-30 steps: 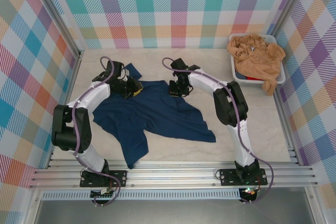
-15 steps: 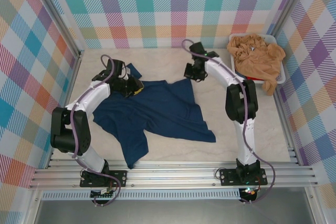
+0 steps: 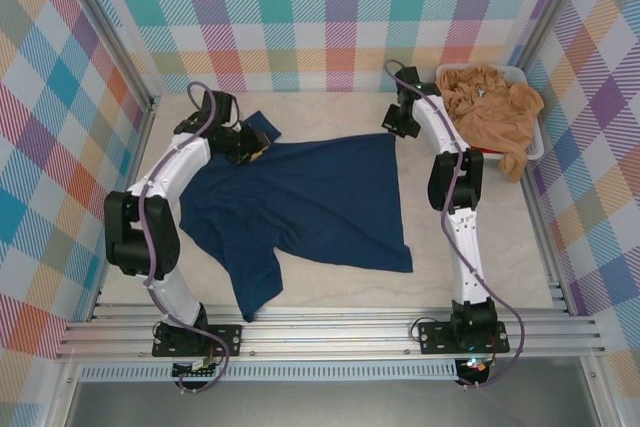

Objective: Fold and stack the t-shirts

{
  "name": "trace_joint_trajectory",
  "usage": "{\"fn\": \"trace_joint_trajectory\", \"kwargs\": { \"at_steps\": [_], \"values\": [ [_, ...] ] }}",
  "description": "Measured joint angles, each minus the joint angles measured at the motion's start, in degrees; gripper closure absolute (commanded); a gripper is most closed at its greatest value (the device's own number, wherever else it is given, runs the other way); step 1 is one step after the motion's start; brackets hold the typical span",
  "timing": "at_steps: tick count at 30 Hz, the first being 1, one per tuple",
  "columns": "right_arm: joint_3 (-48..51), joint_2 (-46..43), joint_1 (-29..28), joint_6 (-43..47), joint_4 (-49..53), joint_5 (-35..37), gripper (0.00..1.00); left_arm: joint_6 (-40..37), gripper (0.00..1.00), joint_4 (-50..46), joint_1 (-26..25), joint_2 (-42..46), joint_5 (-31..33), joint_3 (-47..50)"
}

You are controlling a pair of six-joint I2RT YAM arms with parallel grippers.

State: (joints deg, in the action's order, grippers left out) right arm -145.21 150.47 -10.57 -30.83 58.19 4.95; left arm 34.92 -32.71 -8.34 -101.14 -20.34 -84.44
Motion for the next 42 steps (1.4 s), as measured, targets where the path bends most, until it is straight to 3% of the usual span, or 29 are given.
{"fn": "trace_joint_trajectory", "kwargs": {
  "at_steps": [3, 6, 16, 22, 30, 32, 39, 42],
  "values": [
    [-0.90, 0.07, 0.11, 0.33, 1.44, 0.02, 0.65, -0.02, 0.72, -1.31, 2.05, -4.13, 2.47, -5.44],
    [-0.09, -0.94, 0.02, 0.42, 1.51, 0.31, 0.57, 0.24, 0.80, -2.16, 4.44, -10.49, 5.05, -12.37],
    [23.39, -22.60, -5.35, -0.46, -4.26, -1.33, 0.57, 1.33, 0.87, -5.38, 6.60, -44.54, 9.86, -46.14],
    [37.66, -32.61, -8.46, -4.55, -11.19, -8.50, 0.58, 4.57, 0.90, -6.91, 6.69, -51.32, 10.12, -55.98],
    [47.43, -32.57, -8.48, -7.80, -15.15, -12.61, 0.58, 12.85, 0.94, -5.03, 9.55, -61.27, 9.29, -69.94],
    [46.95, -31.50, -8.48, -7.78, -16.22, -13.14, 0.58, 15.47, 0.91, -2.40, 10.82, -63.87, 8.59, -73.26],
    [39.52, -21.31, -8.48, -7.76, -19.52, -14.38, 0.58, 21.29, 0.63, 9.90, 13.14, -66.03, 8.00, -74.31],
    [35.71, -16.79, -8.48, -7.80, -19.61, -13.70, 0.59, 22.01, 0.58, 12.57, 13.07, -65.72, 8.72, -74.27]
  ]
}}
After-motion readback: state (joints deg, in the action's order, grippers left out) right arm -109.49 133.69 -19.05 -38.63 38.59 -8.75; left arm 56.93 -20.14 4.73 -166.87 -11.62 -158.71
